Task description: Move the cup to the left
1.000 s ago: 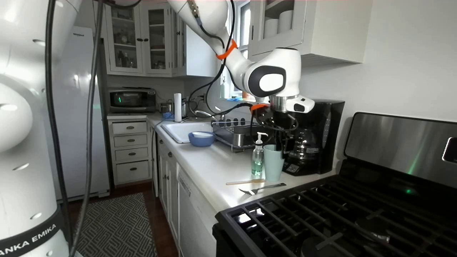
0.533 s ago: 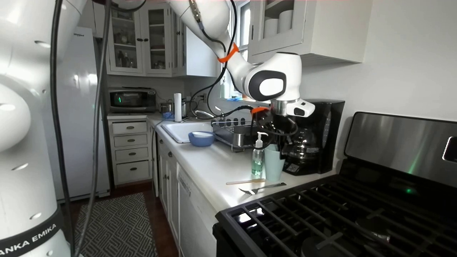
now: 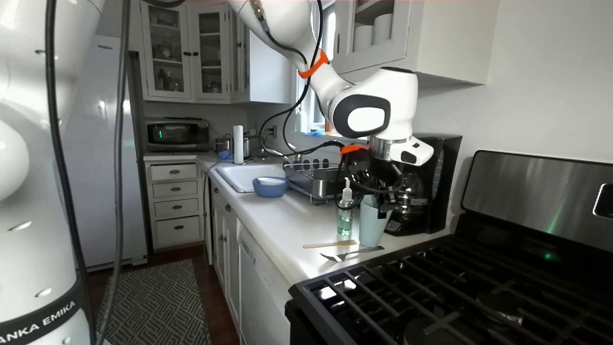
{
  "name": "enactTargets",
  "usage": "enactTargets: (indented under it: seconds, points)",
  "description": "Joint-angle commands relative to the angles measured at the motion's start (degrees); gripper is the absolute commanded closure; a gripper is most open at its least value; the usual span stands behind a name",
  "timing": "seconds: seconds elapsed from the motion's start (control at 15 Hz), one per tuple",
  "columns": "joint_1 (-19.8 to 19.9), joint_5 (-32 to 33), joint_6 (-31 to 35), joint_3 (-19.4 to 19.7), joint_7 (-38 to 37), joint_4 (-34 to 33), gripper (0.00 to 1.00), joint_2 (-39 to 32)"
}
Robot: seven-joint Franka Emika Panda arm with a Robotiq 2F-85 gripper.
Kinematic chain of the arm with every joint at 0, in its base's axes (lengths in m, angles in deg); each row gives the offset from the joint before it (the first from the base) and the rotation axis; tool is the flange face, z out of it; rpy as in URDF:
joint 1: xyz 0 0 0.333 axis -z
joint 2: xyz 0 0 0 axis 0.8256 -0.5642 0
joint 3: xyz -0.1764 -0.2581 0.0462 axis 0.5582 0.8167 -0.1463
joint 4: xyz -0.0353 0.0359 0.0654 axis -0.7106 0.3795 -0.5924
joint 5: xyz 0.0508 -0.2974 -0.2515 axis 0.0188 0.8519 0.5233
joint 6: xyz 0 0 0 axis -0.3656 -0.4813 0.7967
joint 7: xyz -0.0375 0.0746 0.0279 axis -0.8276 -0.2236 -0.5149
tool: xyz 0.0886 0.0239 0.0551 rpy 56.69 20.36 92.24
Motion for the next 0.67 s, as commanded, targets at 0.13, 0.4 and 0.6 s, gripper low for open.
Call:
enactTargets:
  seconds: [0.13,0.4,0.6]
  points:
    - [2.8,-4.6,3.2,0.6,12.7,18.4,0.99,16.7]
    - [0.8,-6.3,5.9,2.1,21.6,26.7,0.99,26.7]
    - [-1.4,2.0,8.0,2.1,19.6,34.9,0.99,35.0]
